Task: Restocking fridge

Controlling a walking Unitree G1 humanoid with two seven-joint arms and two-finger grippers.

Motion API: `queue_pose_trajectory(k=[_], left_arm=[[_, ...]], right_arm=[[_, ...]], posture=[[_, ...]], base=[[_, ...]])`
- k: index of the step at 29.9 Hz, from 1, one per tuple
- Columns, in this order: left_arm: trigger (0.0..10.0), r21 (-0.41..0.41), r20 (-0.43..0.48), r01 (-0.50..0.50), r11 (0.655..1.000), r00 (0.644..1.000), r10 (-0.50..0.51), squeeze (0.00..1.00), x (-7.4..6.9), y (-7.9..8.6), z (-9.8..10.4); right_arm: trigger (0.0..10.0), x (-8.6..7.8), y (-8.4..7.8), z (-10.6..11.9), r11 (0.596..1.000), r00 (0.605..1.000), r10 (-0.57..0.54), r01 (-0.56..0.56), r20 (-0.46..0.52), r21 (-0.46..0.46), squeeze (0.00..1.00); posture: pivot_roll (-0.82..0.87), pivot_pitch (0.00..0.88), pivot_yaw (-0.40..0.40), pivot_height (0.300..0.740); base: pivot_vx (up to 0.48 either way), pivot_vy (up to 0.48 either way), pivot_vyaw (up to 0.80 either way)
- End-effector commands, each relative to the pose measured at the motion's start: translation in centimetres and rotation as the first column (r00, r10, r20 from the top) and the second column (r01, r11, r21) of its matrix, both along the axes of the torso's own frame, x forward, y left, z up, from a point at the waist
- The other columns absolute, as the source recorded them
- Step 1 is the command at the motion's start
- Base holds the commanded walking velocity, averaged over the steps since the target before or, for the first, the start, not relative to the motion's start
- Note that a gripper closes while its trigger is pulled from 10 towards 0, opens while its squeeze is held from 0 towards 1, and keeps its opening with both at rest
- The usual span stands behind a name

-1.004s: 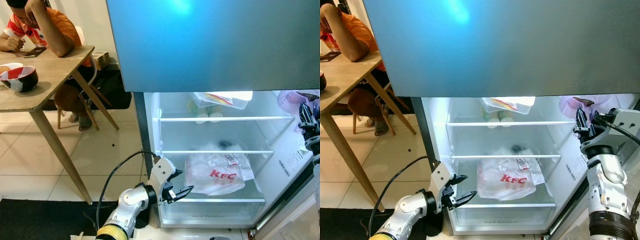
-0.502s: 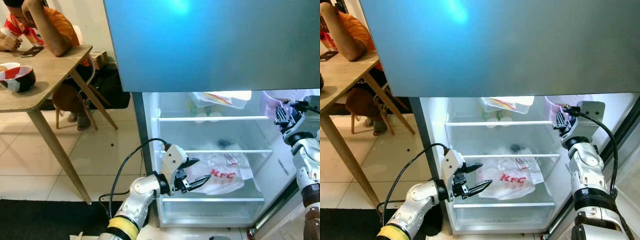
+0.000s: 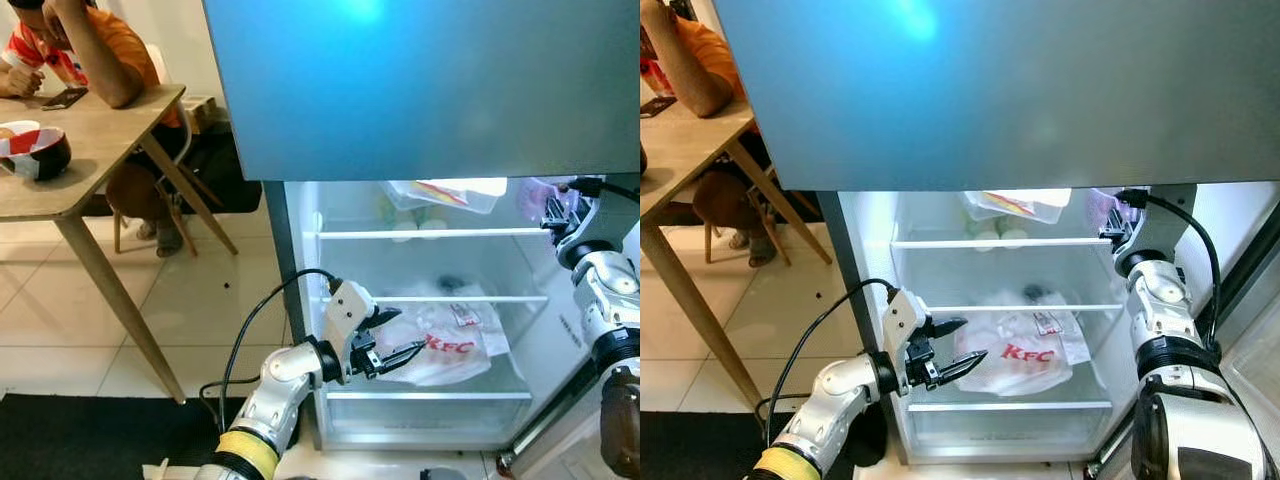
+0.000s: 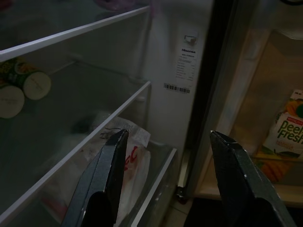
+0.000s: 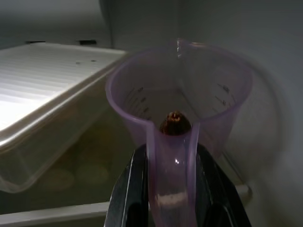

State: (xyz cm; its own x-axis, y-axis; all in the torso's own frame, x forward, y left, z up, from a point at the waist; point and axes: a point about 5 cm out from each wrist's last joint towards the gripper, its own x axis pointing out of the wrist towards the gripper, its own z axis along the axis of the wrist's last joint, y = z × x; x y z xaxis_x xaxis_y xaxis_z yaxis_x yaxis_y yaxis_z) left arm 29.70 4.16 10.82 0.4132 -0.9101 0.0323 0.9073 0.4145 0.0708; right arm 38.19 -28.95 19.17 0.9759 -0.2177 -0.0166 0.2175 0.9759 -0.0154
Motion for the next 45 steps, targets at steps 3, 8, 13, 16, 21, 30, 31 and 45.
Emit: queue_pose_trajectory(k=[3, 8, 13, 16, 21, 30, 31, 45], left_arm=[[10.0, -0.022, -0.004, -0.004, 1.0, 1.0, 0.004, 0.0, -0.1, -0.1, 0.4], [10.0, -0.016, -0.001, -0.002, 1.0, 1.0, 0.002, 0.0, -0.1, 0.0, 0.4], [10.0, -0.015, 0.003, -0.005, 1.0, 1.0, 0.005, 0.0, 0.0, 0.0, 0.6], [10.0, -0.015, 0.004, -0.01, 1.0, 1.0, 0.01, 0.0, 0.0, 0.0, 0.7], [10.0, -0.018, 0.004, -0.014, 1.0, 1.0, 0.014, 0.0, 0.1, 0.0, 0.7], [10.0, -0.021, 0.005, -0.023, 1.0, 1.0, 0.023, 0.0, 0.3, 0.1, 0.9], [10.0, -0.021, 0.005, -0.023, 1.0, 1.0, 0.023, 0.0, 0.3, 0.1, 0.9], [10.0, -0.008, 0.005, -0.022, 1.0, 1.0, 0.022, 0.0, 0.3, 0.2, 0.7]], right_arm=[[10.0, 0.3, -0.9, 2.0, 0.998, 0.997, -0.057, 0.058, 0.051, -0.004, 0.0], [10.0, 0.3, -1.2, 2.3, 0.997, 0.995, -0.083, 0.083, 0.05, -0.005, 0.0], [10.0, 0.3, -1.5, 3.1, 0.995, 0.992, -0.098, 0.098, 0.073, 0.008, 0.0], [10.0, 0.4, -1.6, 3.6, 0.995, 0.991, -0.104, 0.103, 0.089, 0.013, 0.01], [10.0, 0.5, -1.7, 4.2, 0.995, 0.989, -0.103, 0.102, 0.108, 0.017, 1.0], [10.0, 0.5, -1.9, 5.1, 0.993, 0.984, -0.115, 0.115, 0.139, 0.006, 0.0], [10.0, 0.5, -1.9, 5.1, 0.993, 0.984, -0.115, 0.115, 0.139, 0.006, 0.0], [10.0, -0.2, -2.4, 3.7, 0.993, 0.981, -0.12, 0.121, 0.154, 0.003, 0.0]], posture=[[-0.08, 0.099, 0.015, 0.609], [-0.08, 0.097, 0.019, 0.609], [-0.08, 0.091, 0.022, 0.609], [-0.08, 0.09, 0.022, 0.609], [-0.08, 0.09, 0.022, 0.609], [-0.08, 0.085, 0.023, 0.609], [-0.08, 0.085, 0.023, 0.609], [-0.09, 0.078, 0.026, 0.609]], base=[[0.0, 0.0, 0.0], [0.0, 0.0, 0.0], [0.0, 0.0, 0.0], [0.0, 0.0, 0.0], [0.0, 0.0, 0.0], [0.0, 0.0, 0.0], [0.0, 0.0, 0.0], [0.0, 0.0, 0.0]])
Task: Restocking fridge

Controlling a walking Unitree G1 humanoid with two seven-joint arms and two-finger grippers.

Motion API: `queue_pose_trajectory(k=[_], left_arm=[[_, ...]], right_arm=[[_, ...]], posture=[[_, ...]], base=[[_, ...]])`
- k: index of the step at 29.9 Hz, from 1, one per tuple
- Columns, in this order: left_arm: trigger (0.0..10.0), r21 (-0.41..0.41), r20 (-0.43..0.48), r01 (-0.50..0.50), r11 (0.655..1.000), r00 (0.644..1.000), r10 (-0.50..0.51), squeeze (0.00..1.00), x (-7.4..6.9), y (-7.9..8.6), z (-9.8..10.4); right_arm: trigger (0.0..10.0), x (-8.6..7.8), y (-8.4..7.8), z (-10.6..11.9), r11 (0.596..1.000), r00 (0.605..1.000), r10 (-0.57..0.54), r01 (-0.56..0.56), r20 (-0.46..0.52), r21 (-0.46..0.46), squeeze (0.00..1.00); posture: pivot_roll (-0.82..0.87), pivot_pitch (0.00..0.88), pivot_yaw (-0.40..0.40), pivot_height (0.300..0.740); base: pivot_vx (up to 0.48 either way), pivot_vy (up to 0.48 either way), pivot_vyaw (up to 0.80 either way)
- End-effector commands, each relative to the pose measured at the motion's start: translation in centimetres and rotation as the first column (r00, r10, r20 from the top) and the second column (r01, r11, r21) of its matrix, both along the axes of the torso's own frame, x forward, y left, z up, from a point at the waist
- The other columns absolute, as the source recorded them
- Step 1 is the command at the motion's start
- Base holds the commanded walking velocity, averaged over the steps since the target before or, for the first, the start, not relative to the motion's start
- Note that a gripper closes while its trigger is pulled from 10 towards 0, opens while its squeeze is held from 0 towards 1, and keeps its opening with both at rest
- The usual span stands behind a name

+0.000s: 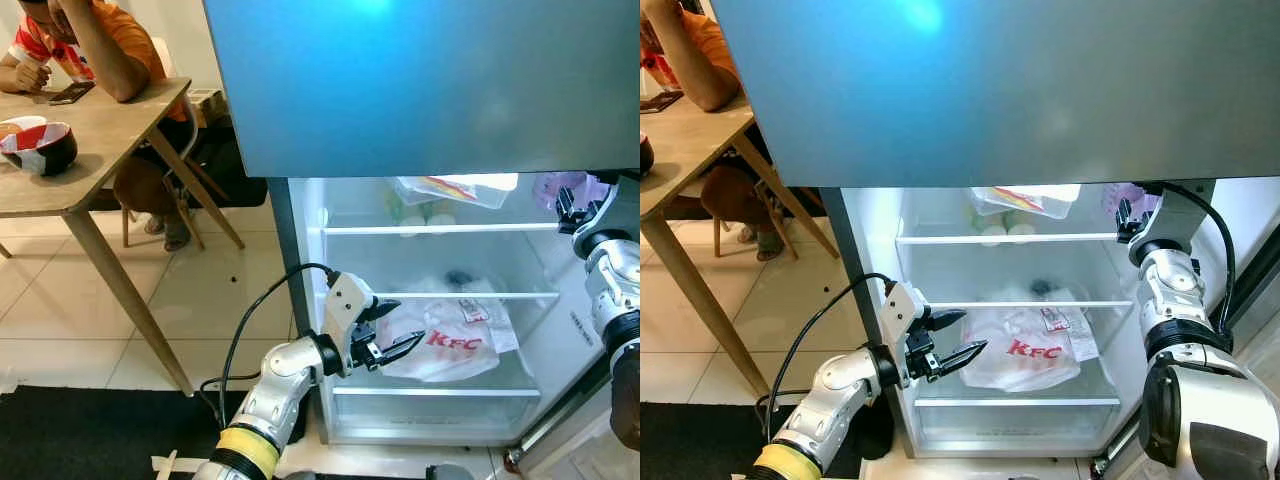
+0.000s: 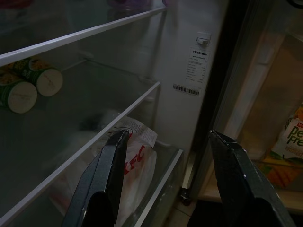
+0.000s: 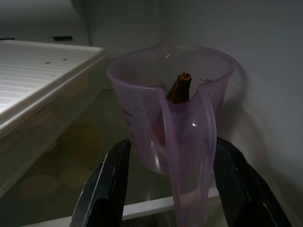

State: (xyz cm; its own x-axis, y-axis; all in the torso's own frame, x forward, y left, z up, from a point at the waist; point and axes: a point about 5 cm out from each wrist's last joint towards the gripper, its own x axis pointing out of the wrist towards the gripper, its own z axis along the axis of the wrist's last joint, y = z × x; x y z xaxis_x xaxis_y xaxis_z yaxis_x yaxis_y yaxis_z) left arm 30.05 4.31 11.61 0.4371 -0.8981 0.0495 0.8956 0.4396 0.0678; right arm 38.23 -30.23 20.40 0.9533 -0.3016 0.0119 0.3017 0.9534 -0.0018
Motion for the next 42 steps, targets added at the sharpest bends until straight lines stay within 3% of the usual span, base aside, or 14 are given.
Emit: queue_pose_trajectory(k=[1, 9, 14, 15, 22, 25, 30, 31, 33, 34, 36, 37, 39, 42], left_arm=[[10.0, 0.011, -0.001, 0.005, 1.0, 1.0, -0.005, 0.0, 0.0, 0.1, -0.1], [10.0, 0.021, -0.013, 0.005, 1.0, 1.0, -0.005, 0.0, -0.2, 0.3, -0.6], [10.0, 0.026, -0.019, 0.005, 1.0, 1.0, -0.004, 0.0, -0.3, 0.4, -0.8], [10.0, 0.027, -0.021, 0.002, 1.0, 1.0, -0.001, 0.0, -0.3, 0.5, -0.8], [10.0, 0.037, -0.04, -0.037, 0.999, 0.998, 0.038, 0.0, -0.5, 1.3, -1.5], [10.0, 0.079, -0.131, -0.136, 0.988, 0.981, 0.145, 0.0, -0.6, 3.1, -3.9], [10.0, 0.233, -0.222, -0.387, 0.892, 0.872, 0.436, 0.0, -1.2, 7.5, -8.5], [10.0, 0.233, -0.222, -0.387, 0.892, 0.872, 0.436, 0.0, -1.2, 7.5, -8.5], [10.0, 0.303, -0.259, -0.503, 0.809, 0.774, 0.578, 0.0, -2.2, 10.0, -10.4], [10.0, 0.303, -0.259, -0.503, 0.809, 0.774, 0.578, 0.0, -2.2, 10.0, -10.4], [10.0, 0.363, -0.312, -0.567, 0.739, 0.674, 0.67, 0.0, -3.7, 12.1, -12.2], [10.0, 0.363, -0.312, -0.567, 0.739, 0.674, 0.67, 0.0, -3.7, 12.1, -12.2], [10.0, 0.454, -0.319, -0.603, 0.656, 0.577, 0.752, 0.0, -5.4, 13.8, -13.9], [10.0, 0.513, -0.318, -0.605, 0.61, 0.526, 0.789, 0.0, -6.3, 14.6, -14.8]], right_arm=[[10.0, -0.4, -1.2, 2.0, 0.999, 0.993, -0.033, 0.036, 0.114, -0.026, 0.0], [10.0, -1.6, -1.1, -1.7, 0.997, 0.998, -0.039, 0.042, 0.049, -0.064, 0.0], [10.0, -3.2, -0.8, -6.2, 0.999, 0.998, -0.049, 0.048, -0.043, -0.021, 0.0], [10.0, -4.0, -0.2, -8.4, 0.999, 0.995, -0.031, 0.032, -0.092, 0.005, 0.0], [10.0, -6.1, 1.9, -13.1, 0.999, 0.98, 0.033, -0.029, -0.195, 0.022, 0.0], [10.0, -7.8, 3.9, -16.2, 0.996, 0.955, 0.089, -0.08, -0.283, 0.042, 0.0], [10.0, -11.0, 6.1, -20.6, 0.988, 0.896, 0.147, -0.113, -0.419, 0.105, 0.0], [10.0, -11.0, 6.1, -20.6, 0.988, 0.896, 0.147, -0.113, -0.419, 0.105, 0.0], [10.0, -13.0, 6.6, -22.6, 0.988, 0.855, 0.149, -0.105, -0.497, 0.114, 0.0], [10.0, -13.0, 6.6, -22.6, 0.988, 0.855, 0.149, -0.105, -0.497, 0.114, 0.0], [10.0, -15.2, 6.7, -24.4, 0.988, 0.808, 0.139, -0.076, -0.572, 0.132, 0.0], [10.0, -15.2, 6.7, -24.4, 0.988, 0.808, 0.139, -0.076, -0.572, 0.132, 0.0], [10.0, -17.1, 6.9, -25.7, 0.985, 0.777, 0.13, -0.031, -0.616, 0.168, 0.0], [10.0, -17.8, 7.0, -26.2, 0.983, 0.763, 0.128, -0.015, -0.633, 0.18, 0.0]], posture=[[-0.09, 0.078, 0.026, 0.609], [-0.1, 0.074, 0.024, 0.609], [-0.1, 0.07, 0.028, 0.609], [-0.1, 0.07, 0.028, 0.609], [-0.11, 0.071, 0.027, 0.609], [-0.11, 0.069, 0.028, 0.609], [-0.11, 0.062, 0.025, 0.609], [-0.11, 0.062, 0.025, 0.609], [-0.11, 0.058, 0.034, 0.609], [-0.11, 0.058, 0.034, 0.609], [-0.1, 0.057, 0.035, 0.609], [-0.1, 0.057, 0.035, 0.609], [-0.09, 0.051, 0.031, 0.609], [-0.09, 0.048, 0.03, 0.609]], base=[[0.0, 0.0, 0.0], [0.0, 0.0, 0.0], [0.0, 0.0, 0.0], [0.0, 0.0, 0.0], [0.0, 0.0, 0.0], [0.0, 0.0, 0.0], [0.0, 0.0, 0.0], [0.0, 0.0, 0.0], [0.0, 0.0, 0.0], [0.0, 0.0, 0.0], [0.0, 0.0, 0.0], [0.0, 0.0, 0.0], [0.0, 0.0, 0.0], [0.0, 0.0, 0.0]])
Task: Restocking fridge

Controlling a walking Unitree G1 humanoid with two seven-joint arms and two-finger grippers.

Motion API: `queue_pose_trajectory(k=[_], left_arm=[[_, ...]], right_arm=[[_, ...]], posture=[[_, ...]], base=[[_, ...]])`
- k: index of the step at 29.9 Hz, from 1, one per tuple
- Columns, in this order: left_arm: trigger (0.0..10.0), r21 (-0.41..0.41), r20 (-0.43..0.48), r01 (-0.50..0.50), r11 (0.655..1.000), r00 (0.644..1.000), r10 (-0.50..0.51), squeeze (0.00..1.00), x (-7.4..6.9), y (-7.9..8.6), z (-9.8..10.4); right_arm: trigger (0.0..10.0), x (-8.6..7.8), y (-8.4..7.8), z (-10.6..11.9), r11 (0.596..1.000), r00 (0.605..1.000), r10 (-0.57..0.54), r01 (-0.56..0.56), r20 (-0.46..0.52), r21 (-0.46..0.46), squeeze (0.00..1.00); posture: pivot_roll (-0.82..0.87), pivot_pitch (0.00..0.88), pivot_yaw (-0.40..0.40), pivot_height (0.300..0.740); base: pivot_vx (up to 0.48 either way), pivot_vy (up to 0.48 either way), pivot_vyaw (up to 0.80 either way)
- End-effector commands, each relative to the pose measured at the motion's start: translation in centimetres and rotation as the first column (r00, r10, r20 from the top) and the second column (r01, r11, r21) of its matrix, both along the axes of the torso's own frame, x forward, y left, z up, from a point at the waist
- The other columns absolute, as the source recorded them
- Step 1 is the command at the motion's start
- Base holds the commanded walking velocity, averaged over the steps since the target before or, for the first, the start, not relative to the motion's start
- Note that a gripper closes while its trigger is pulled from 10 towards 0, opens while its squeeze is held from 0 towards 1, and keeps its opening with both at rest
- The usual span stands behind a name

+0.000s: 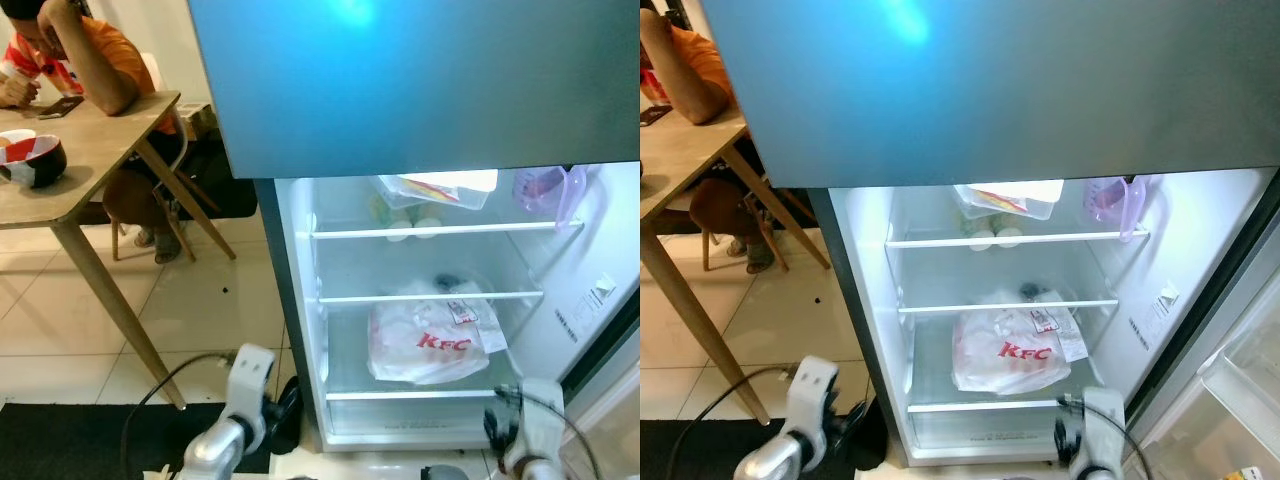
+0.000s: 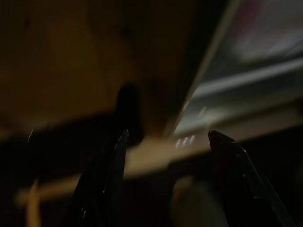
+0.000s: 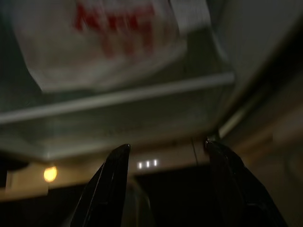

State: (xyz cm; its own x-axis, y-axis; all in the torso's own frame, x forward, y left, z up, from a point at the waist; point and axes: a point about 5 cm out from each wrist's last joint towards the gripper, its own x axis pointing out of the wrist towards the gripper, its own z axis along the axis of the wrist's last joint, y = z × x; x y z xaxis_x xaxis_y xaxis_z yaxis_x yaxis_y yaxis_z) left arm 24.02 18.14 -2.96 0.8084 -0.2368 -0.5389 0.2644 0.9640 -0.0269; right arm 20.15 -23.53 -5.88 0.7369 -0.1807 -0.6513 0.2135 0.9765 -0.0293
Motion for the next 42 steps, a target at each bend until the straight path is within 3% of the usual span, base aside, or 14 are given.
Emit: queue_pose_trajectory(k=[1, 2, 3, 8, 16, 23, 37, 42], left_arm=[[10.0, 0.089, -0.109, -0.081, 0.993, 0.99, 0.091, 0.0, -1.3, 1.7, -1.5], [10.0, 0.089, -0.109, -0.081, 0.993, 0.99, 0.091, 0.0, -1.3, 1.7, -1.5], [10.0, 0.116, -0.176, -0.121, 0.986, 0.974, 0.14, 0.0, -2.4, 2.3, -2.5], [10.0, 0.172, -0.188, -0.149, 0.974, 0.965, 0.181, 0.0, -3.4, 3.1, -3.2], [10.0, 0.128, -0.16, -0.131, 0.983, 0.976, 0.151, 0.0, -2.1, 2.0, -2.6], [10.0, 0.123, -0.146, -0.104, 0.987, 0.982, 0.122, 0.0, -1.3, 1.0, -2.4], [10.0, 0.094, -0.149, -0.072, 0.993, 0.985, 0.085, 0.0, -1.1, 0.1, -2.4], [10.0, 0.099, -0.146, -0.063, 0.993, 0.986, 0.078, 0.0, -0.9, -0.1, -2.3]], right_arm=[[10.0, -0.4, 0.5, -0.4, 1.0, 1.0, -0.002, 0.002, -0.022, 0.013, 0.0], [10.0, -0.4, 0.5, -0.4, 1.0, 1.0, -0.002, 0.002, -0.022, 0.013, 0.0], [10.0, -0.9, 0.7, -0.8, 1.0, 0.999, 0.004, -0.003, -0.048, 0.016, 0.0], [10.0, -1.4, 1.1, -1.2, 0.999, 0.997, -0.001, 0.004, -0.073, 0.042, 0.0], [10.0, -0.8, 1.7, -0.9, 0.998, 0.999, 0.019, -0.016, -0.045, 0.058, 0.0], [10.0, -0.5, 1.8, -0.9, 0.999, 0.998, 0.021, -0.018, -0.057, 0.047, 0.0], [10.0, -0.5, 2.1, -0.8, 0.998, 0.999, 0.021, -0.019, -0.035, 0.06, 0.0], [10.0, -0.3, 2.1, -0.6, 0.996, 1.0, 0.025, -0.025, -0.003, 0.082, 0.0]], posture=[[-0.09, 0.048, 0.03, 0.609], [-0.09, 0.048, 0.03, 0.609], [-0.09, 0.048, 0.03, 0.609], [-0.08, 0.039, 0.03, 0.609], [-0.08, 0.02, 0.043, 0.609], [-0.08, 0.008, 0.046, 0.634], [-0.09, 0.011, 0.049, 0.634], [-0.09, 0.012, 0.048, 0.654]], base=[[0.0, 0.0, 0.0], [0.0, 0.0, 0.0], [0.0, 0.0, 0.0], [0.0, 0.0, 0.0], [0.0, 0.0, 0.0], [0.0, 0.0, 0.0], [0.0, 0.0, 0.0], [0.0, 0.0, 0.0]])
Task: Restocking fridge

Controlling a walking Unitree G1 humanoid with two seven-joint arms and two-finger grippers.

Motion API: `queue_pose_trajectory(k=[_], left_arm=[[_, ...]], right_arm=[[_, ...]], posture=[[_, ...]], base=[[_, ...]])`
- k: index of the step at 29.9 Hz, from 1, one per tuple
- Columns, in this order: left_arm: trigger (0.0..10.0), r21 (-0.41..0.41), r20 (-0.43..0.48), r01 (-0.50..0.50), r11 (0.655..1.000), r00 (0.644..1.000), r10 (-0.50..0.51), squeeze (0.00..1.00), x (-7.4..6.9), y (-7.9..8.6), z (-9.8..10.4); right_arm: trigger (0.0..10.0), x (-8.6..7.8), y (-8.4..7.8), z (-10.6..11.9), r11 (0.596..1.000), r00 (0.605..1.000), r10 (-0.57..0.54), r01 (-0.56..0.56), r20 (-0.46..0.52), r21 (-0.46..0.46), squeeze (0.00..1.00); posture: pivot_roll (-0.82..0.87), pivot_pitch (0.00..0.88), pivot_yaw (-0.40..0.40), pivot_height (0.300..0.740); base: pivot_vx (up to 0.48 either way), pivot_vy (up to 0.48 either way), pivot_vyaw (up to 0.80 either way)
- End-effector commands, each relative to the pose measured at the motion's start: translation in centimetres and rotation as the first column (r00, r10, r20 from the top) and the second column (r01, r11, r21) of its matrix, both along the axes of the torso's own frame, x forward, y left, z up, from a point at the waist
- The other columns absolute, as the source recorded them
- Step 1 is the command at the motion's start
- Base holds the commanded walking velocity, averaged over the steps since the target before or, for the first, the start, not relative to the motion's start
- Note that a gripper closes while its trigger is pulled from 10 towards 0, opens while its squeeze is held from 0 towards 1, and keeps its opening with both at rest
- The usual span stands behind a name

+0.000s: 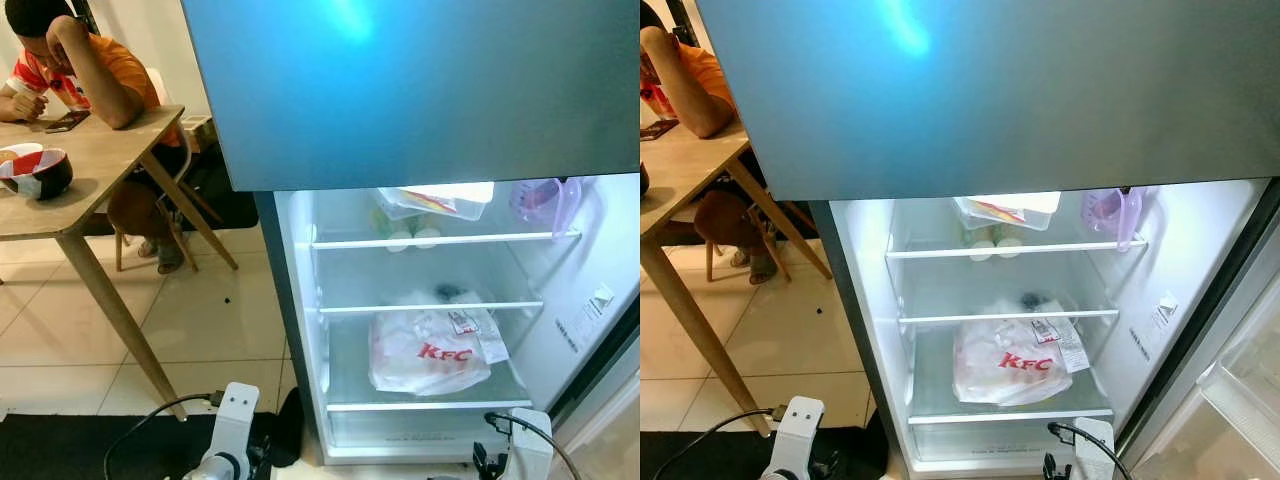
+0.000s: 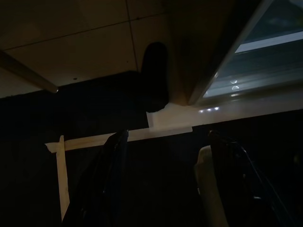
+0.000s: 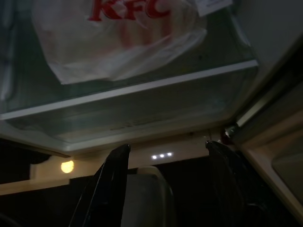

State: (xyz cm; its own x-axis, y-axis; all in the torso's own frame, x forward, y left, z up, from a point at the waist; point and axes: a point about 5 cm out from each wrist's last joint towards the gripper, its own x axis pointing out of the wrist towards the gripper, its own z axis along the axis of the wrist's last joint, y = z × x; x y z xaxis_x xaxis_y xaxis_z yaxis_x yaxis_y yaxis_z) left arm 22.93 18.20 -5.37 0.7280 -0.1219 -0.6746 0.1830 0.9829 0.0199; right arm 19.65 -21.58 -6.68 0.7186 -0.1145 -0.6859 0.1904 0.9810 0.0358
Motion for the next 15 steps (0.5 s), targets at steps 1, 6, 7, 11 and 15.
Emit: queue_pose_trajectory(k=[1, 6, 7, 11, 15], left_arm=[[10.0, 0.009, 0.014, 0.014, 1.0, 1.0, -0.014, 0.0, 0.33, -0.18, 0.2], [10.0, 0.008, 0.014, 0.011, 1.0, 1.0, -0.011, 0.0, 0.6, -0.27, 0.33], [10.0, 0.009, 0.013, 0.011, 1.0, 1.0, -0.011, 0.0, 0.65, -0.27, 0.35], [10.0, 0.01, 0.024, 0.013, 1.0, 1.0, -0.013, 0.0, 0.91, -0.33, 0.53], [10.0, -0.004, 0.035, 0.008, 1.0, 0.999, -0.008, 0.0, 1.17, -0.45, 0.71]], right_arm=[[10.0, 0.23, 0.15, 0.2, 1.0, 1.0, -0.003, 0.003, 0.028, 0.006, 0.0], [10.0, 0.37, 0.02, 0.3, 1.0, 0.999, -0.009, 0.009, 0.031, -0.012, 0.0], [10.0, 0.42, 0.03, 0.33, 1.0, 0.999, -0.006, 0.007, 0.032, -0.014, 0.0], [10.0, 0.56, 0.12, 0.38, 1.0, 0.999, -0.001, 0.002, 0.033, -0.019, 0.0], [10.0, 0.7, 0.25, 0.45, 1.0, 0.999, 0.002, -0.001, 0.038, -0.021, 0.0]], posture=[[-0.09, 0.012, 0.048, 0.659], [-0.09, 0.014, 0.047, 0.659], [-0.09, 0.015, 0.047, 0.659], [-0.1, 0.017, 0.042, 0.659], [-0.09, 0.018, 0.033, 0.659]], base=[[0.0, 0.0, 0.0], [0.0, 0.0, 0.0], [0.0, 0.0, 0.0], [0.0, 0.0, 0.0], [0.0, 0.0, 0.0]])
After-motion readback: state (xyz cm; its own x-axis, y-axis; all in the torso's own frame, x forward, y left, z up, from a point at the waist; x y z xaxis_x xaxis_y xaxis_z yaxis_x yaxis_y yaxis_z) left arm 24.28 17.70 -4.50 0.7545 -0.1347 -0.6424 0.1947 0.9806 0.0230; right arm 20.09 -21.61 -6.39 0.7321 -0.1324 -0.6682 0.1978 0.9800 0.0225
